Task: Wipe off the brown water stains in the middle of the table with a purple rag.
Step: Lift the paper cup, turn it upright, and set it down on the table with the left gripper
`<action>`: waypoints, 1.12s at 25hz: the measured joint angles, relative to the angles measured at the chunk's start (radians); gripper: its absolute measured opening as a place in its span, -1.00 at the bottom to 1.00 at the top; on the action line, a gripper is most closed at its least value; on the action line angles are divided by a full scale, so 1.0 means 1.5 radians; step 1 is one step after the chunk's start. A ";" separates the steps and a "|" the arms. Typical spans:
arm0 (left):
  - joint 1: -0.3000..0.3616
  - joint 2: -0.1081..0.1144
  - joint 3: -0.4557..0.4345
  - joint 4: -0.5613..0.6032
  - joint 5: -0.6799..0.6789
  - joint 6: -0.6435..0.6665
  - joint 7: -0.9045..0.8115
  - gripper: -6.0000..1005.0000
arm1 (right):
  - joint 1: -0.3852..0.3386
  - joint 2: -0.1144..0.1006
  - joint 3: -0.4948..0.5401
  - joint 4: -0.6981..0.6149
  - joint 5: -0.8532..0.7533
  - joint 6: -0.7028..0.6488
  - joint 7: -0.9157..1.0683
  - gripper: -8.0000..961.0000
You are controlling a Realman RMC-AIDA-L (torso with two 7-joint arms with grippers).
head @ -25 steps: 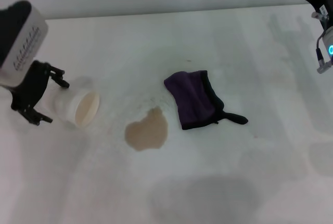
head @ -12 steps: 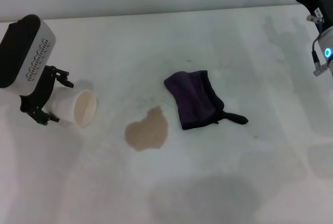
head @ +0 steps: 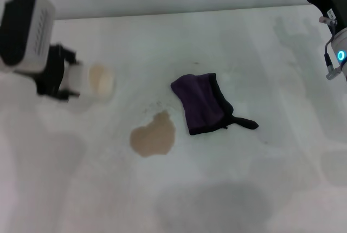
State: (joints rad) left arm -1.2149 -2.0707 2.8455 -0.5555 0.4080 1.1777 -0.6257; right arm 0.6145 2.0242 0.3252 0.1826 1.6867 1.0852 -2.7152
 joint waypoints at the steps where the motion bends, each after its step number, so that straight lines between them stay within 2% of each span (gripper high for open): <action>1: 0.003 0.000 0.000 -0.011 -0.040 0.003 -0.004 0.48 | 0.000 -0.001 0.000 0.000 -0.004 0.000 0.000 0.76; 6: 0.028 -0.002 0.000 -0.046 -0.204 0.022 -0.046 0.38 | -0.002 -0.003 0.000 -0.004 -0.032 0.006 0.000 0.76; 10: 0.079 -0.002 0.000 -0.041 -0.387 0.033 -0.126 0.32 | -0.011 -0.004 0.000 -0.008 -0.058 0.012 0.000 0.76; 12: 0.125 -0.001 0.000 -0.015 -0.518 0.048 -0.169 0.29 | -0.017 -0.004 0.000 -0.010 -0.064 0.018 0.000 0.76; 16: 0.234 0.001 0.000 0.089 -0.765 0.062 -0.172 0.25 | -0.030 -0.007 -0.001 -0.015 -0.089 0.039 0.001 0.76; 17: 0.269 -0.001 0.000 0.132 -0.840 0.062 -0.153 0.24 | -0.032 -0.007 -0.001 -0.019 -0.097 0.045 0.003 0.76; 20: 0.336 -0.003 -0.001 0.242 -0.978 0.058 -0.077 0.23 | -0.039 -0.008 -0.001 -0.027 -0.122 0.059 0.014 0.76; 25: 0.408 -0.008 -0.001 0.398 -1.082 0.044 0.073 0.22 | -0.048 -0.010 -0.001 -0.043 -0.164 0.082 0.017 0.76; 28: 0.431 -0.012 -0.002 0.467 -1.133 0.017 0.134 0.22 | -0.051 -0.011 -0.001 -0.045 -0.187 0.093 0.017 0.76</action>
State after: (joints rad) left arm -0.5678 -2.0881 2.8431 0.1452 -1.2917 1.2027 -0.4250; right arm 0.5375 2.0083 0.3236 0.1151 1.4067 1.2246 -2.6893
